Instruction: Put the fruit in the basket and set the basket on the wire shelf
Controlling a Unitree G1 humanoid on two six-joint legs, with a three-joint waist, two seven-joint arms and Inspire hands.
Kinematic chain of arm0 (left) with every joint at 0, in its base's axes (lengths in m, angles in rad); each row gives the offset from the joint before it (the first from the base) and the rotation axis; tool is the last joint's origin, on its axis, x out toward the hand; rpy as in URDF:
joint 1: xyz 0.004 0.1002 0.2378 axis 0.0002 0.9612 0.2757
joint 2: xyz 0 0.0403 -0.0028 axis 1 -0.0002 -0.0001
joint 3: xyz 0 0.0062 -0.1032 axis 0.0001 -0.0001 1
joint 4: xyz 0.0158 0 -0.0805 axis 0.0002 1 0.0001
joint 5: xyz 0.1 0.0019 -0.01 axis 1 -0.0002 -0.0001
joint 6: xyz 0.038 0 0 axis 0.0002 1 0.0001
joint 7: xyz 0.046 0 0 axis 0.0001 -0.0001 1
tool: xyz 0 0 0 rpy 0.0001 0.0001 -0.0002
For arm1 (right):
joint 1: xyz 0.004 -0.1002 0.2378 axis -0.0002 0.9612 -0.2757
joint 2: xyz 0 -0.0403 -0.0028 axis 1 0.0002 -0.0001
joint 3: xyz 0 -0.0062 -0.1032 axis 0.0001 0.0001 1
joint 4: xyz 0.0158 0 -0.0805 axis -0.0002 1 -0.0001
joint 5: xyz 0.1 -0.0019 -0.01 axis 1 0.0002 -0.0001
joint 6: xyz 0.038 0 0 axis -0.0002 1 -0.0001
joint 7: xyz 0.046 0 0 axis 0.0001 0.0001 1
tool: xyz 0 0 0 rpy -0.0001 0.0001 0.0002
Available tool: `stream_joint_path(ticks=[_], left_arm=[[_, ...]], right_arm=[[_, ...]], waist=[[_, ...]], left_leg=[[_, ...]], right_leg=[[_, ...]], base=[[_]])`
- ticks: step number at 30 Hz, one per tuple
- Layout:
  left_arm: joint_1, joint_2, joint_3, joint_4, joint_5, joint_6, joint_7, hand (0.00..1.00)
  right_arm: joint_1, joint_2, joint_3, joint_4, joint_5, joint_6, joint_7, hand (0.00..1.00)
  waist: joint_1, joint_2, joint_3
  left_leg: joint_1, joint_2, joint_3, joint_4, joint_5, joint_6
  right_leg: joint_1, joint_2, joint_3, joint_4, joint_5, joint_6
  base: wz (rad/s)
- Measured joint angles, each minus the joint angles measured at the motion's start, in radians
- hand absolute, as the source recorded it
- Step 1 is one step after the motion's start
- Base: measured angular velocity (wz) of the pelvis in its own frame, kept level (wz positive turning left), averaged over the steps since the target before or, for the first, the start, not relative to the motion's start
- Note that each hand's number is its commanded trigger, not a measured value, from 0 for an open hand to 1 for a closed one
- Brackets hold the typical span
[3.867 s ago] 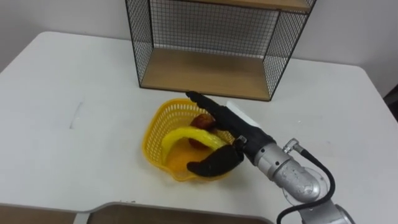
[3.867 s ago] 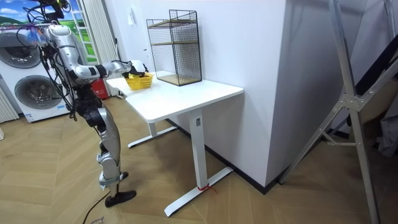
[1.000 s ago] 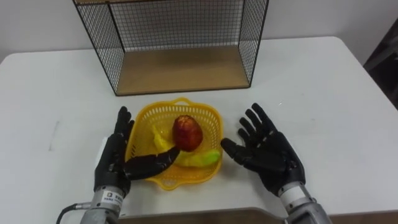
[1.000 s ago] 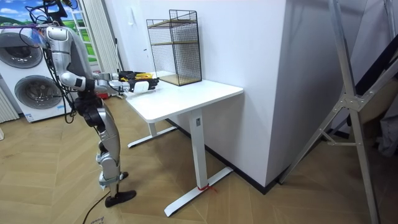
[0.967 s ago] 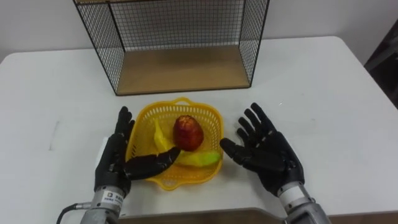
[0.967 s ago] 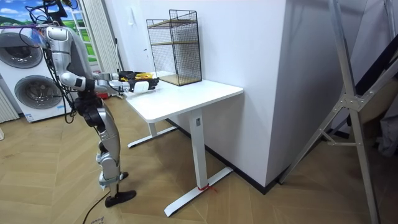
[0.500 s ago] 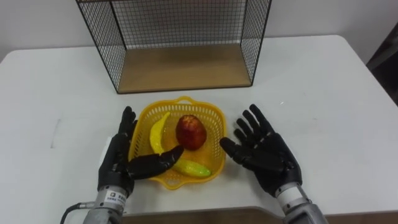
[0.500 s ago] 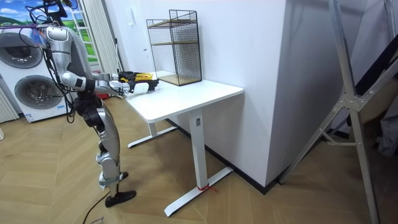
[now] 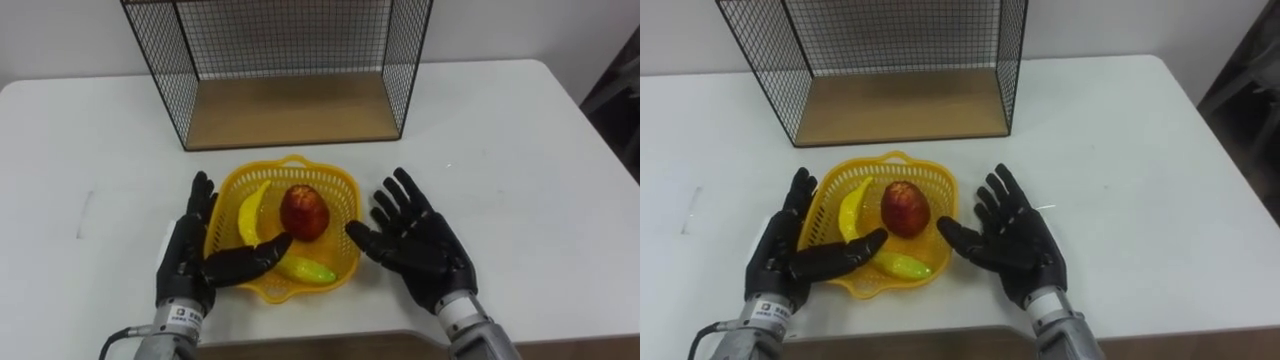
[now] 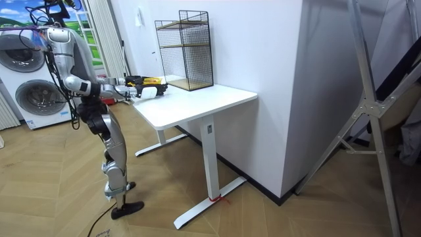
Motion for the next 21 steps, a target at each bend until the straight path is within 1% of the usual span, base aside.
stream_joint_path(ticks=[3, 6, 9, 11, 16, 21], left_arm=[[-0.001, -0.002, -0.007, -0.001, -0.005, 0.000, 0.010, 0.00], [-0.010, -0.016, -0.015, -0.001, -0.005, 0.001, 0.015, 0.00], [-0.018, -0.027, -0.030, -0.002, -0.005, 0.001, 0.015, 0.00], [-0.023, -0.029, -0.041, -0.002, -0.005, 0.001, 0.015, 0.00], [-0.059, -0.036, -0.068, -0.023, -0.005, 0.002, 0.014, 0.00], [-0.077, -0.036, -0.080, -0.029, -0.006, 0.002, 0.015, 0.00]], right_arm=[[-0.002, 0.001, 0.014, -0.002, -0.041, -0.010, -0.020, 0.00], [-0.009, 0.004, 0.021, -0.003, -0.087, -0.010, -0.035, 0.00], [-0.015, 0.005, 0.034, -0.002, -0.099, -0.009, -0.036, 0.00], [-0.020, 0.004, 0.046, -0.002, -0.101, -0.009, -0.036, 0.00], [-0.040, 0.006, 0.066, -0.001, -0.099, -0.004, -0.039, 0.00], [-0.049, 0.006, 0.065, 0.001, -0.088, -0.004, -0.047, 0.00]], waist=[[-0.002, -0.002, -0.0010], [-0.001, -0.012, -0.0020], [-0.001, -0.022, -0.0025], [0.000, -0.026, -0.0006], [0.001, -0.035, 0.0079], [0.001, -0.036, 0.0087]], left_leg=[[0.003, 0.000, -0.002, 0.000, 0.000, 0.000], [0.003, 0.000, -0.002, 0.000, 0.000, 0.000], [0.003, 0.000, -0.002, 0.001, 0.000, 0.000], [0.003, 0.001, 0.000, 0.000, 0.000, 0.000], [0.001, 0.002, 0.000, -0.001, 0.000, 0.000], [0.004, 0.002, 0.002, -0.004, 0.000, 0.000]], right_leg=[[-0.001, 0.000, -0.003, 0.000, 0.000, 0.000], [0.000, 0.000, -0.003, 0.000, 0.000, 0.000], [0.003, 0.000, -0.003, 0.002, 0.000, 0.000], [0.003, 0.000, -0.002, 0.003, 0.000, 0.000], [-0.001, 0.000, -0.002, 0.009, 0.000, 0.000], [-0.003, 0.000, -0.003, 0.013, 0.000, 0.000]], base=[[0.00], [0.00], [0.00], [0.00], [0.00], [0.00]])
